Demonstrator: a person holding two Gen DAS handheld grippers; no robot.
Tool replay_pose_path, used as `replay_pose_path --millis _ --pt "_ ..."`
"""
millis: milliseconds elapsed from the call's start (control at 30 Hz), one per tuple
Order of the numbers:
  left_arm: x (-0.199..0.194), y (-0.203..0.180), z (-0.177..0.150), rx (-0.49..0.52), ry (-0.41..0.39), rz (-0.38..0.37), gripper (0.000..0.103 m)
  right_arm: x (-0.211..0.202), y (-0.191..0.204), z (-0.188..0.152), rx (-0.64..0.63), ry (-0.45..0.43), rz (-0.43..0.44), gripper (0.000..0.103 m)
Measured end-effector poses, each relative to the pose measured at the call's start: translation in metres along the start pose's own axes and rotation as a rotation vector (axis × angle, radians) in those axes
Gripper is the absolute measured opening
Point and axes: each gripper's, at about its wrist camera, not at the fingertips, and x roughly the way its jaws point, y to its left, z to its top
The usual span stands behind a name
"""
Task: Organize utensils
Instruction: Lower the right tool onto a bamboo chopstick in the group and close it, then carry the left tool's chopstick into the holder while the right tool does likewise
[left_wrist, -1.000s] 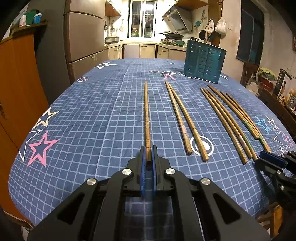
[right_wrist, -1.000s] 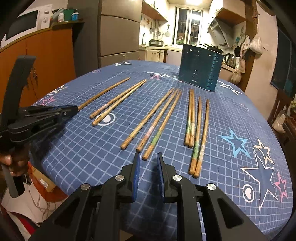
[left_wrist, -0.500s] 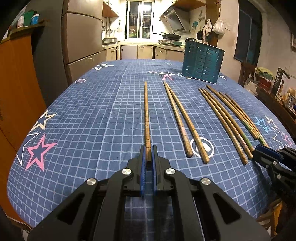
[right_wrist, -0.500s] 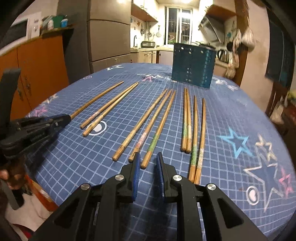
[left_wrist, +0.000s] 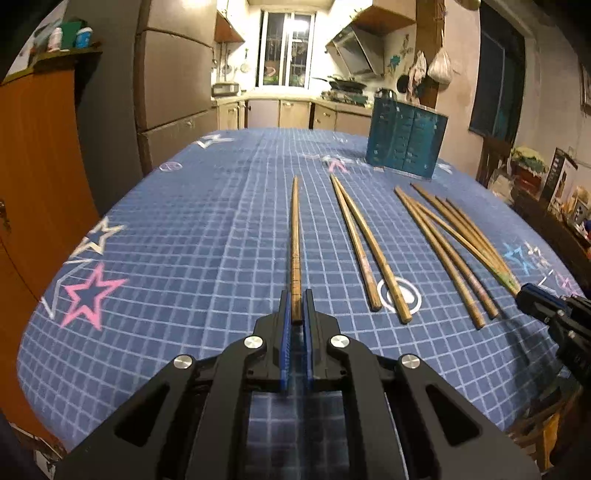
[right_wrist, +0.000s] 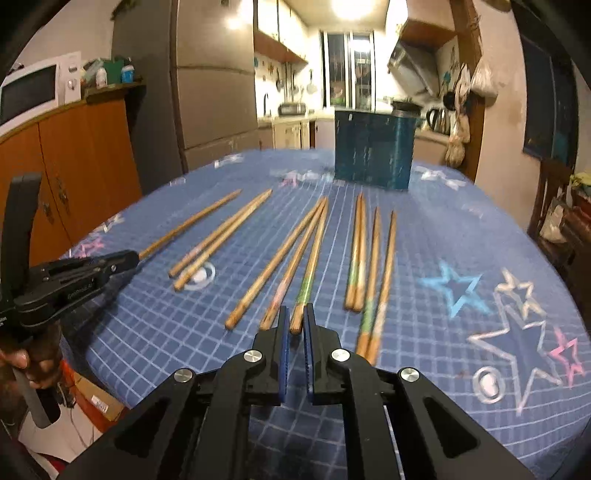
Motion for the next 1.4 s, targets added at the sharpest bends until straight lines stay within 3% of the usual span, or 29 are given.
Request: replay_pose_path --millis 333,700,1133,1400 --pt "-0.060 -0.003 0.043 0.007 -0.191 0.053 0.005 -0.061 -0.006 0.041 -0.097 -0.217 0.011 0.008" --pt "-0.091 -0.014 0.134 0.017 -0.289 -0.038 0.005 -0.102 -0.032 0.129 -0.172 -0.432 0.047 0.008" --pt "-0.097 -0.022 0.160 -0.015 -0.250 -0.121 0.005 -0.109 -0.064 0.168 -0.105 -0.436 0.140 0.008" --pt "-0.103 -0.039 0.189 0.022 -0.281 -0.169 0.005 -0.110 -0.078 0.196 -0.090 -0.453 0.147 0.008"
